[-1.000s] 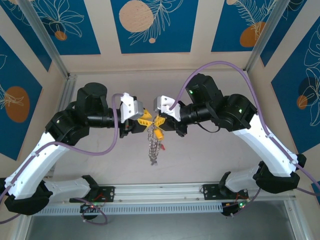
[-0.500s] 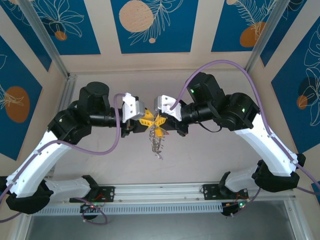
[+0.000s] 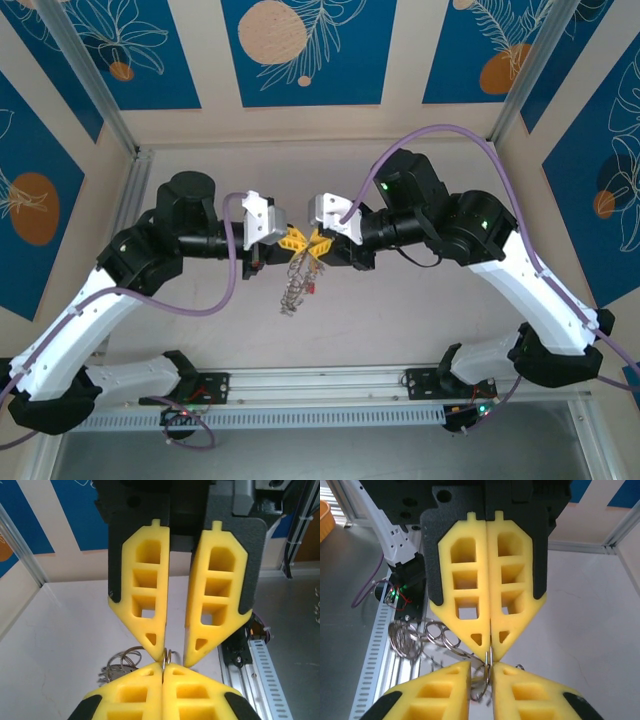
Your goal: Put the keys on the keyring
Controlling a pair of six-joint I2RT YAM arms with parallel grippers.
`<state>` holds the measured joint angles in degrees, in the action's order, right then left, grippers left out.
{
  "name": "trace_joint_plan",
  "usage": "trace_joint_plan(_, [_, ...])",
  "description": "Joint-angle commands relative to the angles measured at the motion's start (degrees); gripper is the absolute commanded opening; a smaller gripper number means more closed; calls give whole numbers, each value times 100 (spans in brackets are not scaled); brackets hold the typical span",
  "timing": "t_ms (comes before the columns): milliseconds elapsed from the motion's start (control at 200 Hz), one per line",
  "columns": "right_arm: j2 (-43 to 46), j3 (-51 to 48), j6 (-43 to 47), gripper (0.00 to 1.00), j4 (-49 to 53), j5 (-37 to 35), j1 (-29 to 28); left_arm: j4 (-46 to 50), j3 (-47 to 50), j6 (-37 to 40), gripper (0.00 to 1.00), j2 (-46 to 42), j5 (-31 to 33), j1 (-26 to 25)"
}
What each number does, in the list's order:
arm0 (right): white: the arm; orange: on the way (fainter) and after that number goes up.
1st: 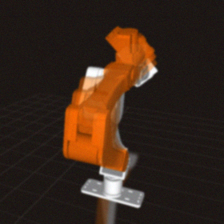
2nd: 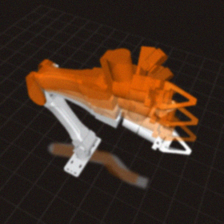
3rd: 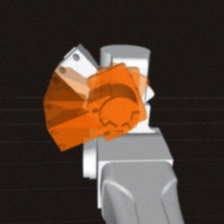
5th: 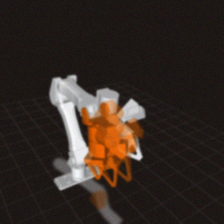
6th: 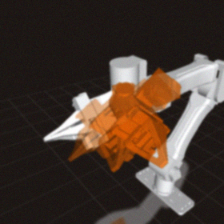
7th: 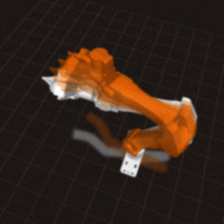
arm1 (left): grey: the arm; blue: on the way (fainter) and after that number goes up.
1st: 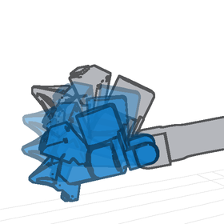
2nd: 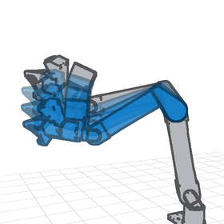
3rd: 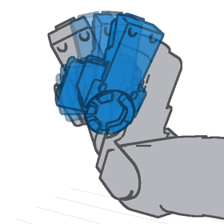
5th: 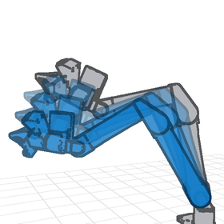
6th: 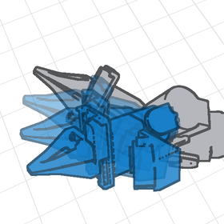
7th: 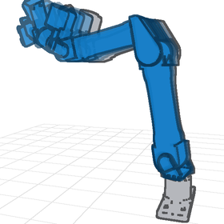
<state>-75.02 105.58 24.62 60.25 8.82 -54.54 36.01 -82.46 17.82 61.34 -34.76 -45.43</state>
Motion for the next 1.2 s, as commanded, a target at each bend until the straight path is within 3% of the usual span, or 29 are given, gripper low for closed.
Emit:
trace_joint_plan(0, [334, -345, -134, 17, -589, 138, -35, -974, 222, -543, 0, -219, -238, 45])
trace_joint_plan(395, [688, -1048, -347, 11, -1147, 216, 82, -2466, 904, -1631, 0, -595, -584, 166])
trace_joint_plan(725, [1105, -1532, -628, 27, -1564, 431, 239, -3212, 1166, -2046, 0, -659, -730, 269])
trace_joint_plan(950, [1348, -1871, -841, 15, -2153, 713, 396, -4107, 1533, -2597, 0, -696, -918, 300])
trace_joint_plan(1196, [1302, -1995, -1022, 12, -2328, 899, 561, -4706, 1775, -2977, 0, -732, -1035, 339])
